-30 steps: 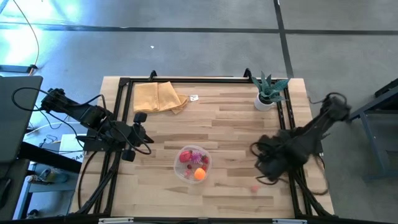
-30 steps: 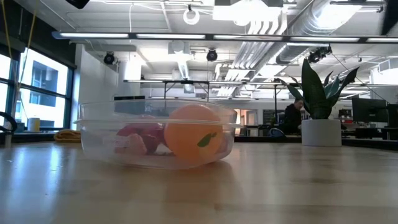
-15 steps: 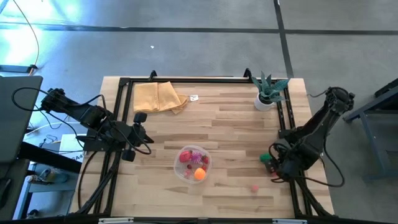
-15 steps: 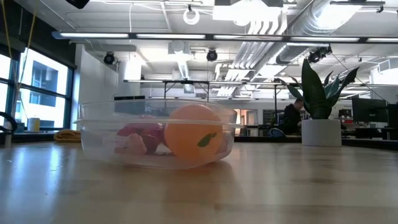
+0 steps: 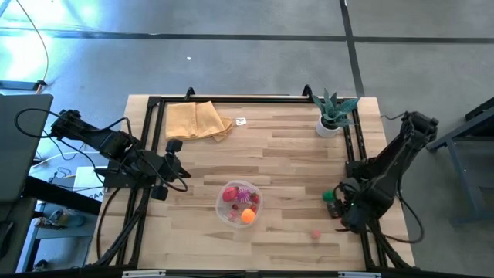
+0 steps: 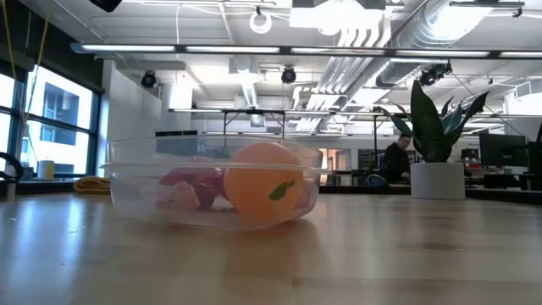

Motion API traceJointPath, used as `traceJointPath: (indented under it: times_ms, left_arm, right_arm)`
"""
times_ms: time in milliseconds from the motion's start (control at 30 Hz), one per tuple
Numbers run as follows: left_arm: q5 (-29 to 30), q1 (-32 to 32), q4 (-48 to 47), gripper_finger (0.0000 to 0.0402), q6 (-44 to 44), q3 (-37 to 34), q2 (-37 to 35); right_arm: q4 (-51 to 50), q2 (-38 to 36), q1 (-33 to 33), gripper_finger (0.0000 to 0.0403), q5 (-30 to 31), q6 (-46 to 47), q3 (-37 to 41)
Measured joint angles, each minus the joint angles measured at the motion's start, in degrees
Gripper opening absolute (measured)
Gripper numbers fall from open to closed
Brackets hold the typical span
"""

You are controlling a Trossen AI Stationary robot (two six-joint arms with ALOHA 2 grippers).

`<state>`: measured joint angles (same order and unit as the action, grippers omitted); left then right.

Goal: Pick and placing Produce into tupperware
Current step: Put the tomato into the bin

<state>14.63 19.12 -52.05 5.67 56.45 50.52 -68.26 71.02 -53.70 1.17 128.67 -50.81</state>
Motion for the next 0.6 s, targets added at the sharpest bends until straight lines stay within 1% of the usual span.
traceJointPath:
  times_ms: [67,200,400,600]
  left_arm:
    - [0.0,0.0,0.0,0.0001,0.0,0.0,0.0]
    - [0.0,0.0,0.0,0.0001,0.0,0.0,0.0]
    - [0.0,0.0,0.0,0.0001,0.0,0.0,0.0]
    - [0.0,0.0,0.0,0.0001,0.0,0.0,0.0]
  right_arm:
    - [0.0,1.1,0.0,0.0225,-0.5,-0.2,0.0]
    - [0.0,3.0,0.0,0.0225,-3.3,-1.5,0.0]
    - [0.1,4.6,0.0,0.0225,-2.6,-1.5,0.0]
    - [1.2,5.3,0.0,0.0225,0.5,-1.6,0.0]
